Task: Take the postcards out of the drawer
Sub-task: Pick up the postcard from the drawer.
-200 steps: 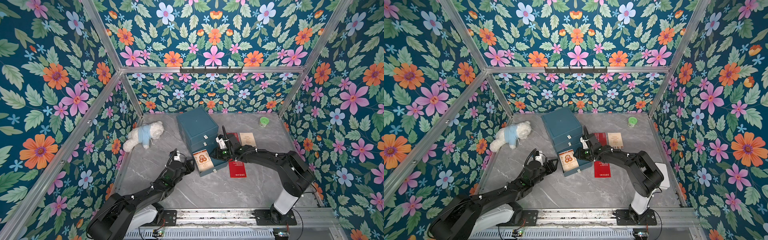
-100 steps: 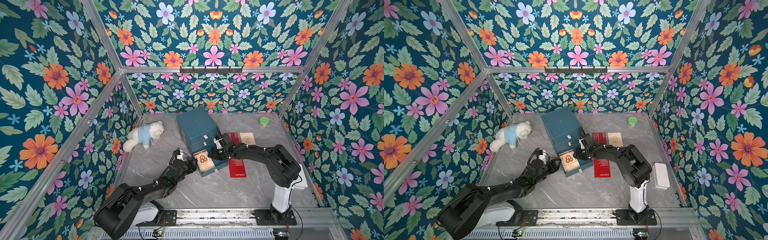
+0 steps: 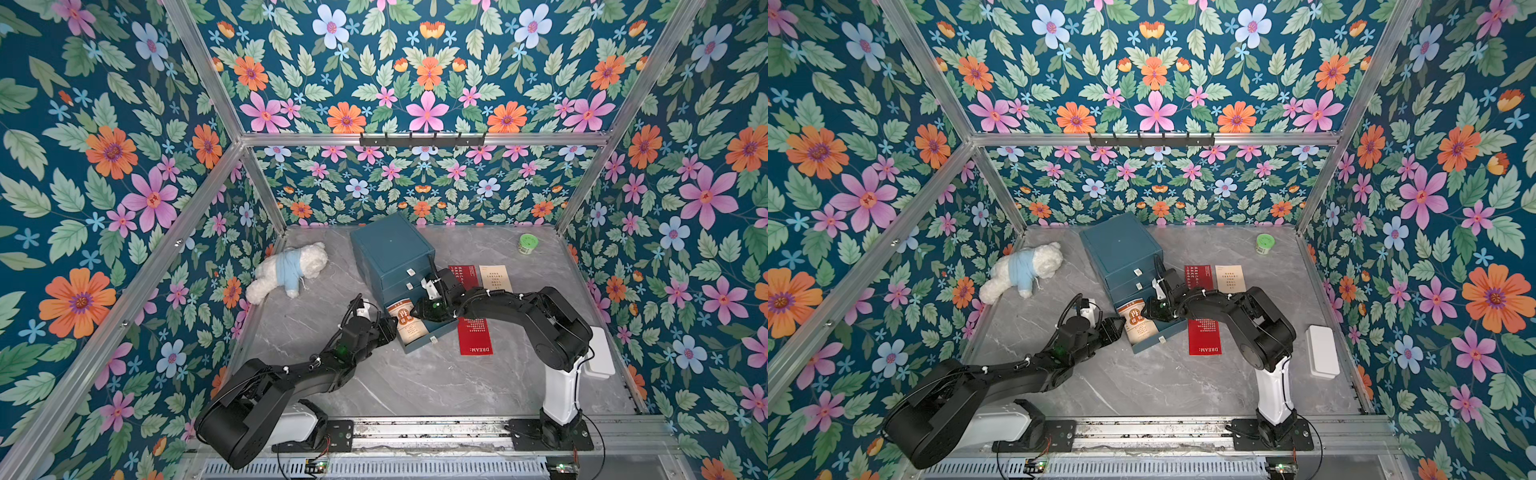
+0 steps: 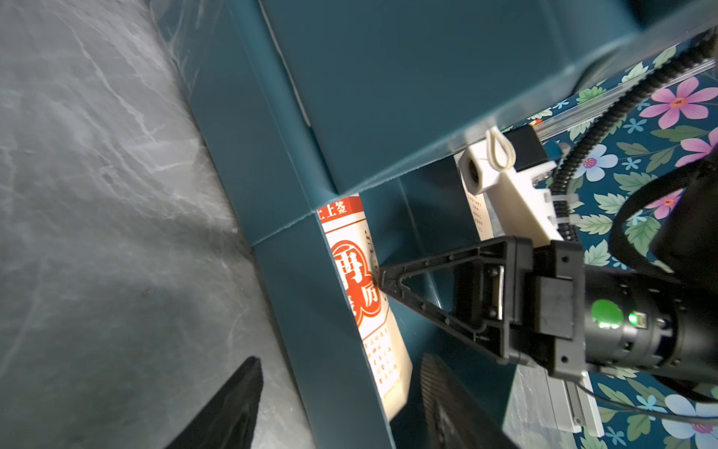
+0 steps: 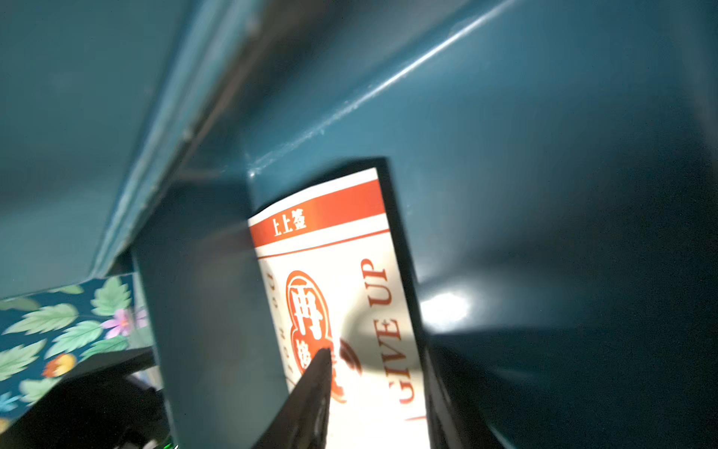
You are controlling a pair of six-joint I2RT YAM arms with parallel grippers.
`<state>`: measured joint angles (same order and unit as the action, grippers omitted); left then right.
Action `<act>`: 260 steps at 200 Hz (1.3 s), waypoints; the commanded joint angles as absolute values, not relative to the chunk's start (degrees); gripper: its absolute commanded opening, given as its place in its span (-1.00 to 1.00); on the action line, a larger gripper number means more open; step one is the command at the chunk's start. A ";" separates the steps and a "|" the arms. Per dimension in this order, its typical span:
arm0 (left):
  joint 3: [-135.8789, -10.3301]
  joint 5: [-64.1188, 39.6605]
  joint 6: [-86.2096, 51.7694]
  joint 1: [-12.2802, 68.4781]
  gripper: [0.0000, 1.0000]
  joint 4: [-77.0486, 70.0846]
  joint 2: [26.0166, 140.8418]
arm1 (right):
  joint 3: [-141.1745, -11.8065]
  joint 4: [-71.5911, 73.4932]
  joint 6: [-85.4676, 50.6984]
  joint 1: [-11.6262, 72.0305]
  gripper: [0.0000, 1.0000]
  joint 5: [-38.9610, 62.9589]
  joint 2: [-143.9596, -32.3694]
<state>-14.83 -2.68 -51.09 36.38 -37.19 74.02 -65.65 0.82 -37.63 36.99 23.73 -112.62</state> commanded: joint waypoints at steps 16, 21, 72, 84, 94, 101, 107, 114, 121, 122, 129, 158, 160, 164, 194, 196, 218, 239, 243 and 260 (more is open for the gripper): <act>-15.03 -2.11 -51.79 36.46 0.37 -37.75 73.75 | -63.45 5.20 -42.77 36.99 -0.16 29.71 -111.63; -15.03 -2.07 -51.77 36.45 0.36 -37.72 73.70 | -63.10 5.80 -43.24 36.88 -0.16 30.15 -111.29; -15.55 -1.98 -51.49 36.40 0.37 -36.73 73.39 | -56.84 20.47 -52.01 34.42 -0.16 37.64 -109.06; -15.73 -2.00 -51.31 36.47 0.37 -36.65 73.34 | -55.46 26.04 -54.97 33.96 -0.17 39.81 -109.44; -15.86 -2.07 -51.29 36.43 0.37 -36.46 73.31 | -54.75 29.52 -56.74 33.80 -0.19 41.11 -109.97; -15.93 -2.02 -51.26 36.47 0.37 -36.39 73.28 | -54.43 30.77 -57.57 33.84 -0.20 41.56 -110.29; -16.00 -2.02 -51.24 36.44 0.37 -36.19 73.17 | -54.45 31.02 -57.85 33.84 -0.20 41.73 -110.38; -16.14 -2.02 -51.23 36.47 0.37 -36.07 73.14 | -54.51 30.98 -57.83 33.84 -0.22 41.72 -110.38; -16.17 -2.02 -51.16 36.43 0.37 -35.90 73.05 | -54.43 30.93 -57.76 33.84 -0.22 41.67 -110.30; -16.17 -2.02 -51.15 36.45 0.37 -35.83 73.05 | -54.42 30.93 -57.75 33.84 -0.22 41.67 -110.26; -16.24 -1.97 -51.08 36.47 0.37 -35.62 72.87 | -54.35 30.72 -57.59 33.83 -0.23 41.42 -110.05; -16.56 -1.66 -50.78 36.47 0.38 -34.78 72.53 | -54.40 27.92 -55.96 33.84 -0.32 40.26 -108.75; -16.64 -1.53 -50.68 36.47 0.38 -34.73 72.52 | -54.38 27.70 -55.80 33.84 -0.33 40.19 -108.68; -16.70 -1.50 -50.63 36.44 0.38 -34.71 72.47 | -54.38 27.13 -55.48 33.84 -0.36 39.96 -108.45; -17.03 -0.99 -50.39 36.43 0.40 -33.87 72.21 | -54.92 22.98 -53.30 33.62 -0.70 37.83 -107.00; -17.00 -0.91 -50.43 36.44 0.40 -33.85 72.17 | -55.02 22.64 -53.09 33.65 -0.72 37.76 -106.93; -17.13 -0.35 -50.10 36.47 0.40 -33.28 71.77 | -55.44 20.62 -51.79 33.66 -1.00 36.76 -106.00; -17.13 -0.01 -50.01 36.43 0.40 -32.78 71.48 | -55.64 20.05 -51.46 33.55 -1.00 36.74 -105.50; -17.06 0.00 -50.05 36.45 0.40 -32.62 71.38 | -55.66 20.00 -51.42 33.52 -1.00 36.80 -105.40; -17.13 0.27 -49.86 36.43 0.41 -32.14 70.89 | -55.47 19.80 -51.44 33.34 -1.00 37.11 -104.64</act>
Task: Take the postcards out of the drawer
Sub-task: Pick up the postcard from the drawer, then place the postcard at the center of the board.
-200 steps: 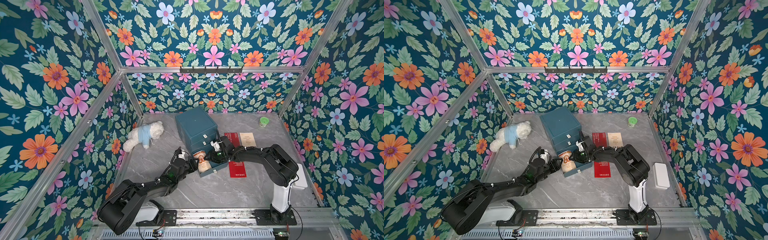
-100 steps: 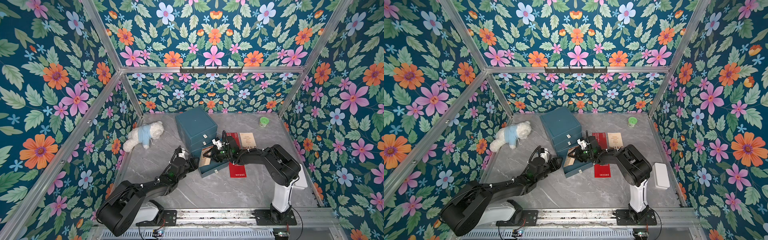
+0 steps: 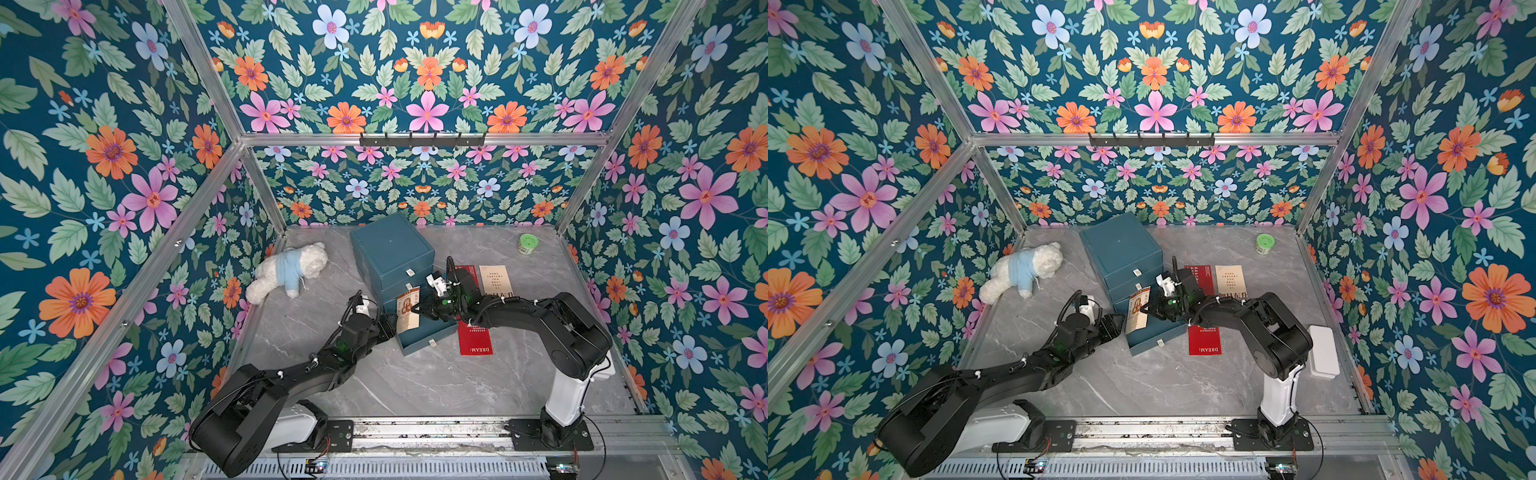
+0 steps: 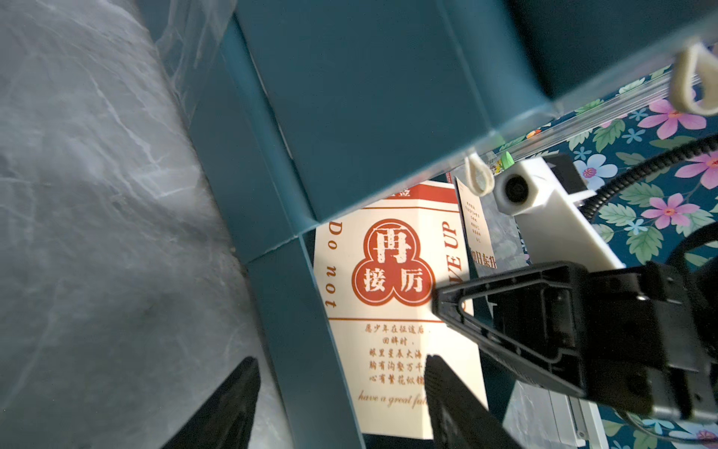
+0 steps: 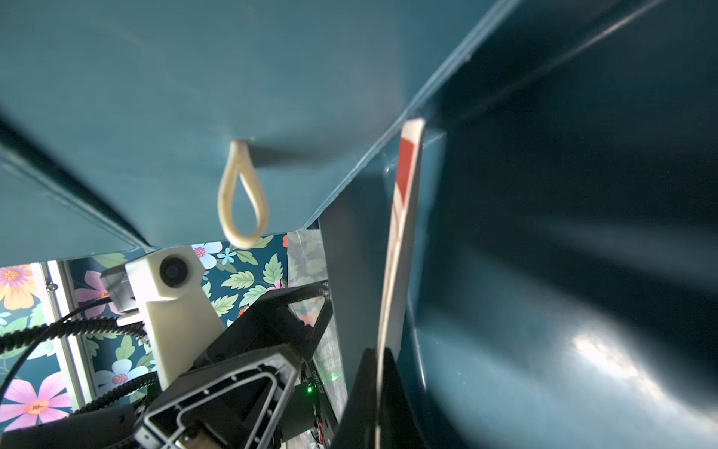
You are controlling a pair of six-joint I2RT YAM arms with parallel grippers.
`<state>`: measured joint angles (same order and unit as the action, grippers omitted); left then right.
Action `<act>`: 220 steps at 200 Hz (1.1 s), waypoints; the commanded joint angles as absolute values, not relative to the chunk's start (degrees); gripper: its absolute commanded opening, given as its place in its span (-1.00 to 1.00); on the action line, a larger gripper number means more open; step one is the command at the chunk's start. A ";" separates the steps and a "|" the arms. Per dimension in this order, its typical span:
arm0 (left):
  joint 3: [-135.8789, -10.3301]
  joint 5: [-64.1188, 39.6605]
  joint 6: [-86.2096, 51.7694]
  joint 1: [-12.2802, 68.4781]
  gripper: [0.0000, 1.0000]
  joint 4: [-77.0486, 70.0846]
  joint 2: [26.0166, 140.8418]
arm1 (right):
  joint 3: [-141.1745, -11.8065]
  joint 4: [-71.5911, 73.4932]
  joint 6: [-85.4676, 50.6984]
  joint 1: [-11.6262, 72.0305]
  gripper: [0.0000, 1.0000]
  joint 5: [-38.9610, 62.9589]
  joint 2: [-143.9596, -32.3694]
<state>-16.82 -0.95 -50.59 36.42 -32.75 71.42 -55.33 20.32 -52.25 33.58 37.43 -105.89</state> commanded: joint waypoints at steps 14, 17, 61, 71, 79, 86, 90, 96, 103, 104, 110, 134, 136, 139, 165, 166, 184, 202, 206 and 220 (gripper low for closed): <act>-17.21 0.97 -49.45 36.41 0.42 -31.48 70.34 | -55.17 19.35 -51.45 33.22 -1.00 37.42 -103.70; -17.22 1.11 -49.36 36.40 0.42 -31.29 70.19 | -55.07 19.22 -51.43 33.18 -1.00 37.52 -103.51; -18.12 4.28 -47.47 36.47 0.47 -27.98 67.65 | -52.18 16.72 -51.03 32.38 -1.00 39.08 -98.33; -18.31 4.88 -47.17 36.43 0.48 -27.64 67.23 | -51.43 15.65 -50.51 31.97 -1.00 39.33 -96.96; -18.51 5.17 -46.87 36.47 0.48 -27.48 67.00 | -50.94 14.46 -50.07 31.69 -1.00 39.25 -95.79; -18.65 5.29 -46.69 36.45 0.49 -27.25 66.89 | -50.33 13.28 -49.51 31.28 -1.00 39.07 -95.42; -18.85 5.35 -46.55 36.47 0.49 -27.16 66.89 | -49.93 12.64 -49.26 31.02 -1.00 38.95 -93.23; -19.10 5.32 -46.44 36.47 0.50 -26.92 66.88 | -49.46 11.79 -48.73 30.64 -1.00 38.80 -92.10; -19.32 5.34 -46.24 36.47 0.51 -26.73 66.90 | -48.75 10.91 -48.12 30.07 -1.00 38.87 -90.89; -19.33 5.35 -46.24 36.47 0.51 -26.73 66.89 | -48.63 10.73 -47.96 29.98 -1.00 38.90 -90.67; -19.54 5.36 -46.23 36.46 0.51 -26.63 66.90 | -48.07 9.86 -47.27 29.36 -1.00 38.91 -89.45; -19.76 5.61 -46.45 36.47 0.53 -26.72 67.07 | -47.34 1.65 -42.35 26.34 -1.00 38.41 -84.07; -19.79 5.60 -46.50 36.45 0.53 -26.76 67.11 | -47.41 0.87 -41.85 26.08 -1.00 38.41 -83.64; -19.80 5.67 -46.55 36.45 0.53 -26.80 67.14 | -47.51 -0.34 -41.16 25.52 -1.00 38.41 -83.00; -20.52 5.63 -46.40 36.46 0.56 -26.87 67.91 | -48.67 -12.07 -34.26 20.47 -1.00 38.36 -77.97; -20.59 5.63 -46.40 36.47 0.56 -26.88 67.97 | -48.73 -12.54 -34.05 20.30 -1.00 38.34 -77.79; -21.70 5.29 -45.59 36.47 0.61 -26.40 68.76 | -50.32 -21.23 -29.09 16.79 -1.00 37.01 -74.81; -22.82 5.05 -44.85 36.47 0.71 -25.80 69.64 | -52.63 -30.86 -24.12 14.25 -1.00 34.02 -73.12; -23.08 5.07 -44.69 36.43 0.74 -25.69 69.86 | -53.21 -32.76 -23.26 13.84 -1.00 33.08 -72.92; -23.72 5.14 -44.28 36.47 0.81 -25.52 70.43 | -54.33 -38.04 -20.42 12.45 -1.00 30.72 -72.42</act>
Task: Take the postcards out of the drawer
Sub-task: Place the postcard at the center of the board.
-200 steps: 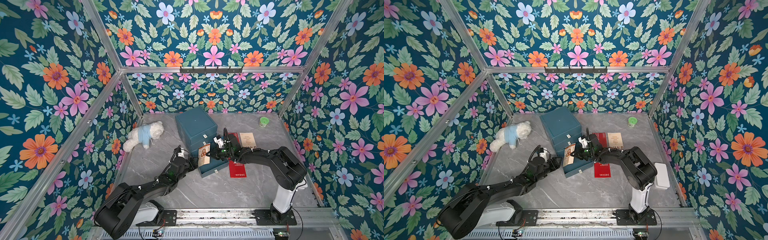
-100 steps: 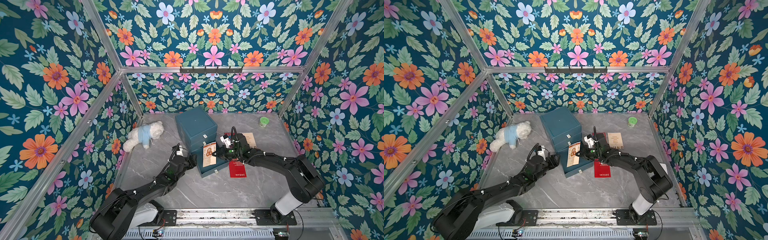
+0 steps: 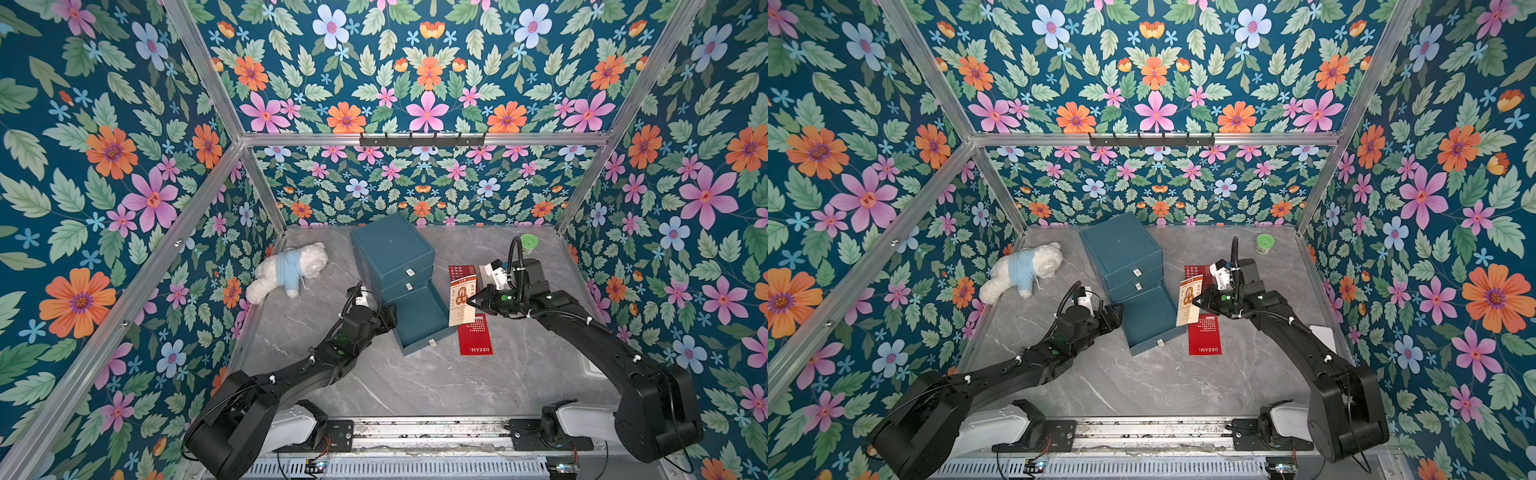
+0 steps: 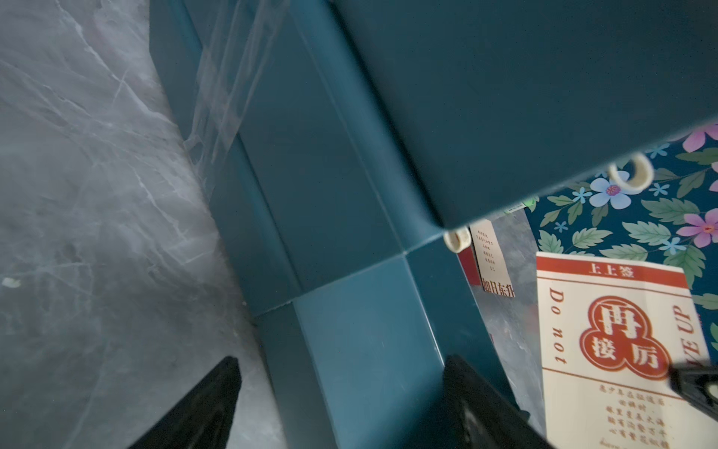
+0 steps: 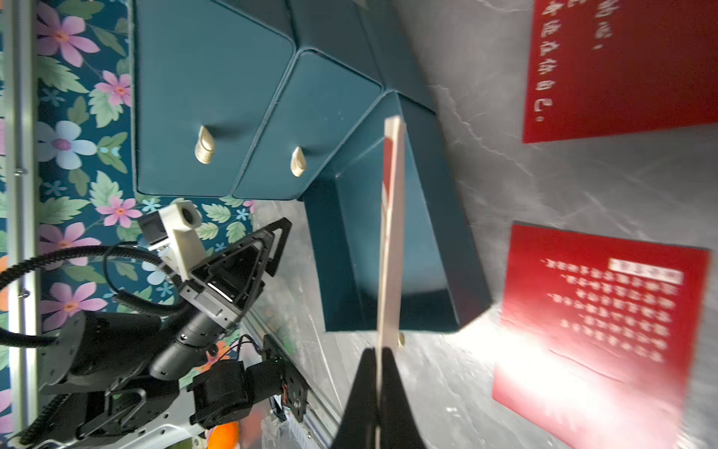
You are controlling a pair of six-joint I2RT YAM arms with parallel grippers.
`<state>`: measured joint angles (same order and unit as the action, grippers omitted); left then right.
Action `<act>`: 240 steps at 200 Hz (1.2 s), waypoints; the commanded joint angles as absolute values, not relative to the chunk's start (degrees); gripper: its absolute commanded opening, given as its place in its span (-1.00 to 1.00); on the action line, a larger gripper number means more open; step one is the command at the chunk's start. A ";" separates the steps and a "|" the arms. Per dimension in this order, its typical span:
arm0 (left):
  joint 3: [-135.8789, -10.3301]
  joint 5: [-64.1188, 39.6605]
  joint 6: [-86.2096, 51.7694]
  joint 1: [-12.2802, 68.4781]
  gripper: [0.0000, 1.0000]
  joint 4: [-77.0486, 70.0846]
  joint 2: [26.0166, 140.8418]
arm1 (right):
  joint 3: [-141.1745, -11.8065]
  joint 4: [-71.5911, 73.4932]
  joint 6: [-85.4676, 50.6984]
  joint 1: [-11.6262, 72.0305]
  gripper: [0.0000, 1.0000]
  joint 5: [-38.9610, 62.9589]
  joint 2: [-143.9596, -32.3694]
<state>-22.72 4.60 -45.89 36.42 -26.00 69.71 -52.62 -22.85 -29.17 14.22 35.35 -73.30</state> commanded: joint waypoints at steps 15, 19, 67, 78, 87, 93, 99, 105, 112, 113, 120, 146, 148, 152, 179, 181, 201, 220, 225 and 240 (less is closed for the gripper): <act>-24.09 5.14 -43.75 36.38 0.84 -25.64 71.05 | -55.05 -42.45 -18.02 10.78 -1.00 29.30 -72.50; -24.20 5.18 -43.72 36.39 0.85 -25.66 71.22 | -55.23 -43.56 -17.55 10.22 -1.00 29.19 -72.78; -25.44 4.23 -42.37 36.39 0.88 -25.91 72.40 | -57.63 -51.57 -13.21 6.72 -1.00 29.09 -78.38; -25.57 4.20 -42.26 36.37 0.89 -25.93 72.25 | -58.22 -52.29 -12.45 6.60 -1.00 28.84 -80.04; -25.50 4.17 -42.10 36.34 0.89 -25.89 72.09 | -59.04 -53.40 -11.98 6.16 -1.00 27.39 -81.09; -25.42 4.22 -42.10 36.37 0.89 -26.01 71.91 | -59.44 -54.06 -11.85 5.79 -1.00 26.22 -81.78; -25.24 4.25 -42.10 36.35 0.89 -26.08 71.66 | -59.71 -54.36 -11.93 5.28 -1.00 25.04 -82.20; -24.99 4.34 -42.10 36.37 0.89 -26.18 71.42 | -59.92 -54.56 -11.95 4.72 -1.00 24.18 -82.50; -24.72 4.51 -42.10 36.30 0.89 -26.22 71.12 | -60.19 -54.90 -11.95 4.10 -1.00 23.50 -82.77; -24.67 4.45 -42.10 36.26 0.90 -26.25 71.07 | -60.24 -54.92 -11.95 3.94 -1.00 23.40 -82.87; -24.52 4.53 -41.99 36.30 0.89 -26.21 70.78 | -60.57 -55.25 -11.95 3.52 -1.00 22.37 -83.04; -23.91 4.96 -40.98 36.29 0.90 -25.91 69.97 | -61.79 -57.04 -11.45 3.03 -1.00 17.08 -85.32; -23.91 4.93 -40.85 36.23 0.90 -25.86 70.01 | -61.79 -57.06 -11.43 2.98 -1.00 17.23 -85.62; -23.91 4.98 -40.64 36.21 0.91 -25.84 69.90 | -61.79 -57.04 -11.34 2.91 -1.00 17.52 -86.14; -24.09 5.00 -39.62 36.03 0.91 -25.49 69.71 | -62.29 -57.68 -11.48 2.91 -1.00 13.76 -89.64; -24.15 5.01 -39.52 35.99 0.91 -25.49 69.70 | -62.37 -57.86 -11.57 2.90 -1.00 13.19 -89.82; -23.78 5.19 -39.14 36.04 0.91 -25.49 69.45 | -63.06 -58.88 -12.15 2.95 -1.00 7.24 -91.67; -23.58 5.31 -39.05 35.95 0.91 -25.66 69.61 | -63.69 -59.21 -12.65 2.95 -1.00 3.35 -93.85; -23.64 5.29 -39.02 35.95 0.91 -25.79 69.65 | -63.95 -59.38 -12.70 2.95 -1.00 2.46 -94.38; -23.64 5.19 -39.06 35.95 0.91 -25.90 69.87 | -64.87 -60.06 -13.08 2.91 -1.00 -0.75 -97.94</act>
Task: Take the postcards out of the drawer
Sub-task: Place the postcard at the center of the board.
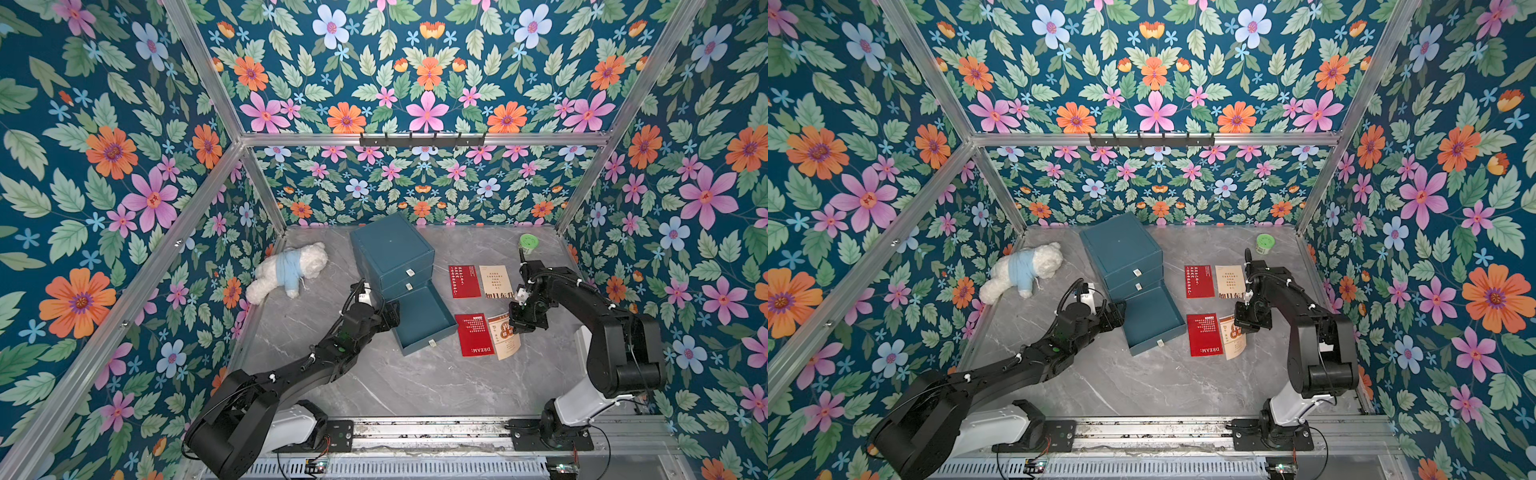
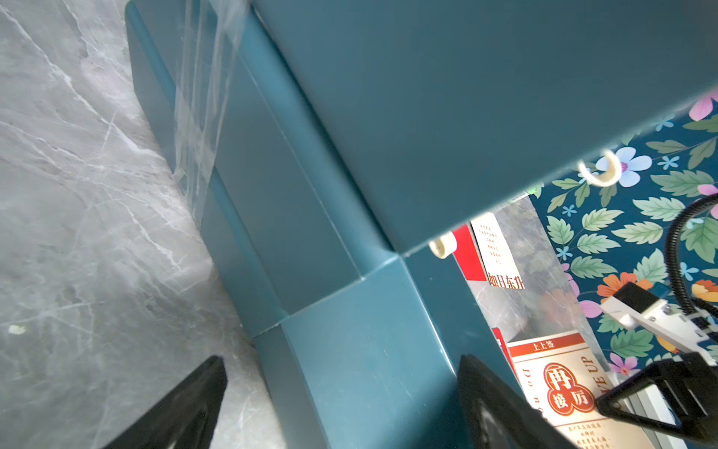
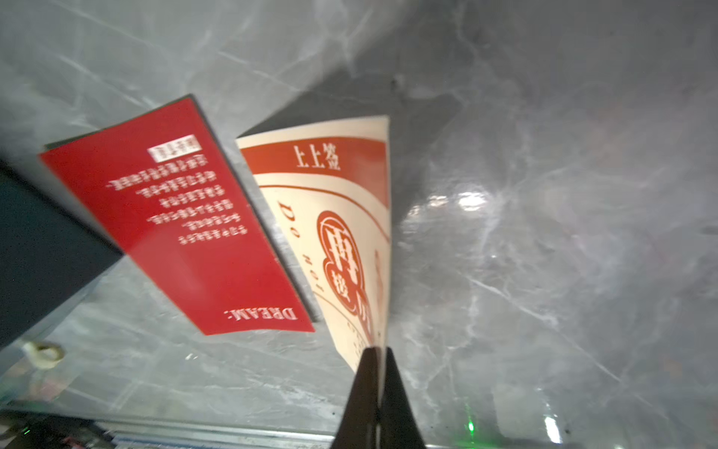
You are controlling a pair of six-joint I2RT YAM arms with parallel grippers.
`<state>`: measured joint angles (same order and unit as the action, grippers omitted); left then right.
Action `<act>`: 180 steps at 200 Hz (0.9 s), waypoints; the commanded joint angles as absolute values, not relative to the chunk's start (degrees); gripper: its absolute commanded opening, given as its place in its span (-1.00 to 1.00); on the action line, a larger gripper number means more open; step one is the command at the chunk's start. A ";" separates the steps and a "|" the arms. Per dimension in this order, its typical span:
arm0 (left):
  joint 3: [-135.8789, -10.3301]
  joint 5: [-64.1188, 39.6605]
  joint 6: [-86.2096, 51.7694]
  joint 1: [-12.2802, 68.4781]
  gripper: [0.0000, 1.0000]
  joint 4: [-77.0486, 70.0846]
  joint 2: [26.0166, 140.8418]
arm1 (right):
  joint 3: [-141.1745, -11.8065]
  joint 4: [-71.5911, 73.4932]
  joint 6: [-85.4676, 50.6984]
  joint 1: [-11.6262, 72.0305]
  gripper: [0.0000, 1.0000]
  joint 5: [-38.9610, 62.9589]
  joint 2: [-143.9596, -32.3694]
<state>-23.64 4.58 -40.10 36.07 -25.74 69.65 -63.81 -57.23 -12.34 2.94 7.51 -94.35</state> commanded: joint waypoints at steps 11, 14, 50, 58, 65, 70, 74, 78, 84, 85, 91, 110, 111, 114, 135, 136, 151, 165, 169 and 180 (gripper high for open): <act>-23.64 5.13 -39.10 35.95 0.91 -25.89 69.88 | -65.44 -60.48 -13.14 2.92 -1.00 -2.80 -99.44; -23.57 5.18 -39.03 35.90 0.91 -25.90 69.87 | -65.55 -60.54 -13.16 2.90 -1.00 -3.38 -99.80; -23.36 5.62 -39.28 35.95 0.92 -25.75 69.99 | -67.10 -60.82 -14.11 2.90 -0.93 -8.39 -102.76; -23.41 5.57 -39.29 35.95 0.92 -25.75 70.04 | -67.44 -60.84 -14.26 2.97 -0.83 -9.27 -102.98; -23.44 5.54 -39.39 35.95 0.91 -25.75 70.13 | -67.61 -60.76 -14.41 2.90 -0.70 -9.65 -103.09; -23.40 5.53 -39.41 35.95 0.92 -25.73 70.21 | -67.82 -60.69 -14.41 2.90 -0.58 -9.67 -103.07; -23.46 5.54 -39.54 35.88 0.91 -25.75 70.22 | -67.93 -60.56 -14.41 2.90 -0.51 -9.54 -103.07; -23.47 5.54 -39.48 35.94 0.91 -25.75 70.27 | -68.07 -60.51 -14.41 2.90 -0.45 -9.49 -103.01; -23.47 5.53 -39.55 35.95 0.91 -25.67 70.31 | -68.19 -60.45 -14.41 2.92 -0.37 -9.65 -102.80; -23.51 5.54 -39.55 35.95 0.91 -25.67 70.31 | -68.15 -60.41 -14.41 2.91 -0.36 -9.70 -102.82; -23.48 5.53 -39.59 35.95 0.91 -25.62 70.31 | -68.35 -60.43 -14.48 2.94 -0.30 -10.12 -102.62; -23.47 5.67 -39.64 35.95 0.91 -25.40 70.23 | -68.90 -60.88 -14.68 2.95 -0.20 -12.29 -101.89; -23.51 5.65 -39.64 35.95 0.91 -25.36 70.23 | -68.95 -60.89 -14.68 2.93 -0.20 -12.39 -101.84; -23.48 5.67 -39.64 35.95 0.91 -25.32 70.21 | -69.10 -60.98 -14.69 2.90 -0.20 -12.73 -101.71; -23.47 5.88 -39.86 35.95 0.91 -25.14 70.14 | -70.46 -62.10 -14.93 2.97 -0.18 -14.81 -100.60; -23.47 5.88 -39.88 35.90 0.91 -25.14 70.14 | -70.52 -62.21 -14.93 2.98 -0.18 -14.88 -100.53; -23.53 6.10 -40.00 35.95 0.91 -25.01 70.09 | -71.61 -62.62 -15.07 3.68 -0.18 -15.06 -99.08; -23.56 6.72 -39.99 35.95 0.91 -24.53 69.77 | -72.22 -62.27 -15.00 5.22 -0.17 -13.28 -97.11; -23.55 6.99 -40.06 35.93 0.91 -24.37 69.58 | -72.31 -61.94 -15.01 5.92 -0.16 -12.60 -96.46; -23.55 7.58 -39.99 35.94 0.91 -23.97 68.99 | -72.35 -61.04 -15.10 8.13 -0.13 -10.48 -94.40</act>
